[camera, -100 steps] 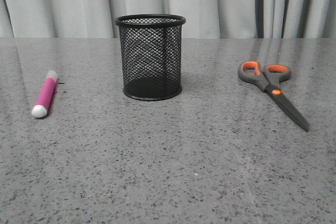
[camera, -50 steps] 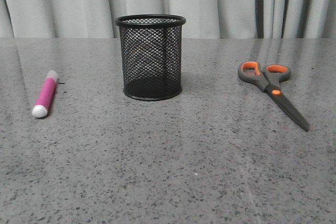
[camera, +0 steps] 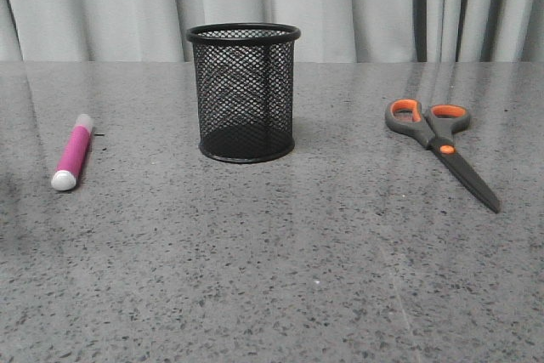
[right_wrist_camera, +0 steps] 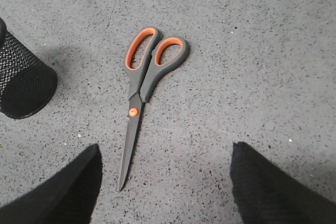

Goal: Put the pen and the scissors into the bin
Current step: 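Lower the left gripper onto the pink marker and close it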

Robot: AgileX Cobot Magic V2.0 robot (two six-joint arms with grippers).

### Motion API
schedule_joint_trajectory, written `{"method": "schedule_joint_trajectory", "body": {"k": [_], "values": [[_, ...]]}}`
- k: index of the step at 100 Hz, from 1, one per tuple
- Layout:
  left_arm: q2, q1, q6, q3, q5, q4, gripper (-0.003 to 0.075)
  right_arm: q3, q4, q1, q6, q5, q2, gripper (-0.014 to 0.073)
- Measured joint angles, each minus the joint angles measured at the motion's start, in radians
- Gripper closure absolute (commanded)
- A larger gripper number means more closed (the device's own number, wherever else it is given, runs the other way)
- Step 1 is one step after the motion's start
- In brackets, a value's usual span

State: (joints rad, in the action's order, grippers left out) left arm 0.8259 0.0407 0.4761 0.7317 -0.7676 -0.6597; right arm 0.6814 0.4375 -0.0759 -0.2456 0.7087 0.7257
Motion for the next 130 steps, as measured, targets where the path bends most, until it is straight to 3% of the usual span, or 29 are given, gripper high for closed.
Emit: {"method": "schedule_joint_trajectory", "body": {"k": [28, 48, 75, 117, 130], "values": [[0.229, 0.090, 0.063, 0.105, -0.030, -0.050, 0.0364, 0.000, 0.003, 0.000, -0.002, 0.000, 0.000, 0.0127], [0.435, 0.189, 0.061, 0.197, -0.022, 0.036, 0.0364, 0.000, 0.003, 0.000, -0.015, 0.000, 0.000, 0.0127], [0.662, 0.212, -0.001, 0.319, -0.025, 0.178, 0.0364, 0.000, 0.004, 0.000, -0.034, 0.000, 0.000, 0.0127], [0.772, 0.258, -0.055, 0.373, -0.021, 0.284, 0.0367, 0.000, 0.004, 0.000, -0.046, -0.002, 0.000, 0.0127], [0.776, 0.275, -0.095, 0.375, 0.004, 0.341, 0.0411, 0.000, 0.004, 0.000, -0.046, -0.005, 0.000, 0.0127]]}}
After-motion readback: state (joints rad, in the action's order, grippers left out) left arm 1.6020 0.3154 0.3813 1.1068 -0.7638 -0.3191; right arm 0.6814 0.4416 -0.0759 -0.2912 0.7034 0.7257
